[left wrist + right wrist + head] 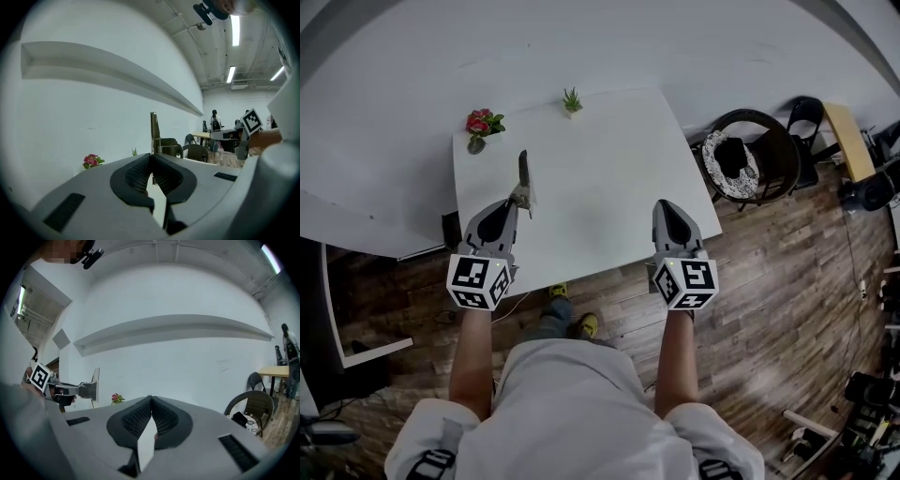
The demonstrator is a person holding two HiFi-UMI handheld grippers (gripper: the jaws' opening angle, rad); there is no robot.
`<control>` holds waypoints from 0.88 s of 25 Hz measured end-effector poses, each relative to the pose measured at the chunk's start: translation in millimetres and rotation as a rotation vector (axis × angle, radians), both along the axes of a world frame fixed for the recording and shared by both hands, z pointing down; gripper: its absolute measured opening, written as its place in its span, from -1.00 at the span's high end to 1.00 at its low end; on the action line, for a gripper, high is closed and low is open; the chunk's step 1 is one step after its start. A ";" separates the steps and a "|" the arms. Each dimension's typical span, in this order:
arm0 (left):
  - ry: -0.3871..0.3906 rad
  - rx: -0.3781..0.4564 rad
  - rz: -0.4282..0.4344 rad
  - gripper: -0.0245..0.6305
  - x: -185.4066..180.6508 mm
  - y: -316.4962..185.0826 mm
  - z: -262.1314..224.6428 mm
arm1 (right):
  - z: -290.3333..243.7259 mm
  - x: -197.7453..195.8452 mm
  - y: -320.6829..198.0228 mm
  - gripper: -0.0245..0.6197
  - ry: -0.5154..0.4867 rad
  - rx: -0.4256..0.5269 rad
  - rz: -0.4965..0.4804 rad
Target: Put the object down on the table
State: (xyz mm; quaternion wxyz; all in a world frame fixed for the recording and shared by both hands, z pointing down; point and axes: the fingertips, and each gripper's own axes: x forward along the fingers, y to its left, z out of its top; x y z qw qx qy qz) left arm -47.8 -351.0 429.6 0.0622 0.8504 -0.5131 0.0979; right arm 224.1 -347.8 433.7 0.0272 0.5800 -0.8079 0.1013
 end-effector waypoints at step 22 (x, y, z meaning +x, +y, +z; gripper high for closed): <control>-0.083 -0.085 0.011 0.86 -8.0 -78.8 59.0 | 21.0 -19.4 -58.0 0.90 -0.037 -0.032 0.017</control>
